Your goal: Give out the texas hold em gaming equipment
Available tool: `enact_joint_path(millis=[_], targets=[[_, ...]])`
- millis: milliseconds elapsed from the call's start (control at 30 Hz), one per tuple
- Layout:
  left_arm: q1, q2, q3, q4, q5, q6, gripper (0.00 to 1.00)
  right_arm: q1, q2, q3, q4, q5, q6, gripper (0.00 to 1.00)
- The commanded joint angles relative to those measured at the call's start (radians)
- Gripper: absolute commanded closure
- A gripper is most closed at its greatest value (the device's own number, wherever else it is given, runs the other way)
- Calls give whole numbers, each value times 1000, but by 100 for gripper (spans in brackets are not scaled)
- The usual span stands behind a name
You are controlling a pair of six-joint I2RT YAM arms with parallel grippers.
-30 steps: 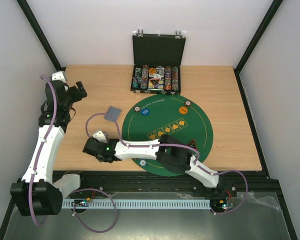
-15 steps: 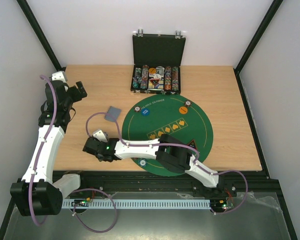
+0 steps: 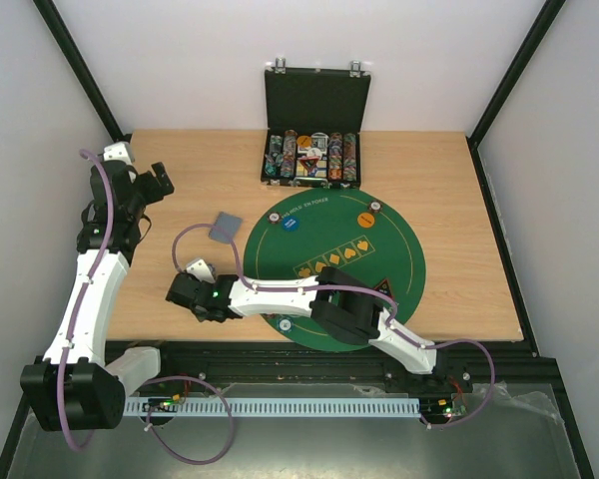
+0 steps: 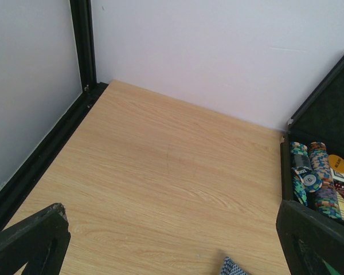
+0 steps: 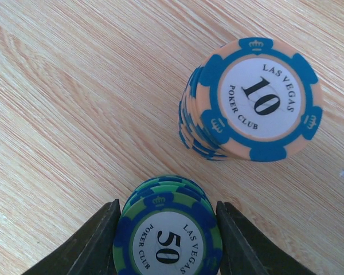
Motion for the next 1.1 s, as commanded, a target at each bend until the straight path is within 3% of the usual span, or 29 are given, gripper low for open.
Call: enact_joint_path(millis=[0,233,833,1067], targets=[[3,-17,-3,17,-5,10,1,-5,22,26,-20,1,6,61],[3,-19,-3,17,-5,10,0,-4,-10,14,0,-8,-15,66],[3,-16,-4,17,-6,10,0,11,-109,-17,7,15,-56,67],[3,-15,-4,17,-8,10,0,12,-243,-209,54,21,-38,67]])
